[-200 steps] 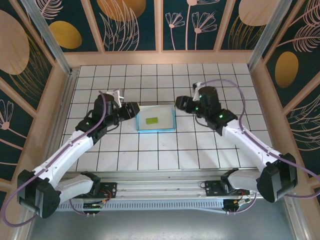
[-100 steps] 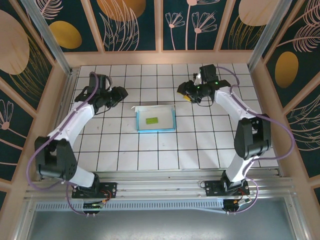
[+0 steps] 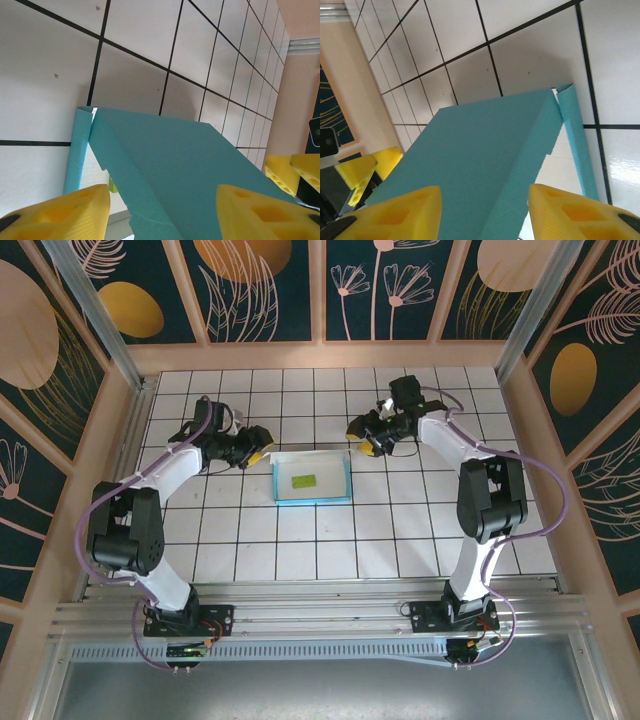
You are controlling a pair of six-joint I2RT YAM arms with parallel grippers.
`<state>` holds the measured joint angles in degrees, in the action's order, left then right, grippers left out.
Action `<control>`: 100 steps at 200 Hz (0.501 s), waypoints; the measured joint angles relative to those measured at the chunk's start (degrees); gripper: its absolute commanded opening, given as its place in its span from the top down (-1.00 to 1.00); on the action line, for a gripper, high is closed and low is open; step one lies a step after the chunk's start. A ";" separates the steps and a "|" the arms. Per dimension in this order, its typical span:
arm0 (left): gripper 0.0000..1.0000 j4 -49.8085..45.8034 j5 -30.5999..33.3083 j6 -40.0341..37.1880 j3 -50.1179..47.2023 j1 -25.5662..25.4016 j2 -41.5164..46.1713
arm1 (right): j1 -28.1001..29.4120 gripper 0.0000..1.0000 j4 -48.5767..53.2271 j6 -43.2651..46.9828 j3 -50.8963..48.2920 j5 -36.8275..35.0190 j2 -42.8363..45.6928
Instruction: Fold the paper box
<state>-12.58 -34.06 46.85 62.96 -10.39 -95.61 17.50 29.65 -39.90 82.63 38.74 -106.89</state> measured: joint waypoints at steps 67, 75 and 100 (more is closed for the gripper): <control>0.07 3.85 -1.09 1.73 -1.44 0.00 -1.79 | 0.90 0.01 -2.71 -1.86 -2.36 0.92 -0.13; 0.09 4.15 -1.33 1.88 -1.68 0.00 -1.79 | 1.01 0.01 -3.06 -2.16 -2.56 1.16 -0.13; 0.16 5.22 -1.73 2.40 -2.21 0.00 -1.79 | 1.53 0.03 -4.17 -2.67 -3.06 1.60 -0.17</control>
<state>-7.35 -35.79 49.25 60.75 -10.39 -97.41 19.03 25.47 -42.57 79.57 40.34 -107.07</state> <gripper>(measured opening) 0.433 0.491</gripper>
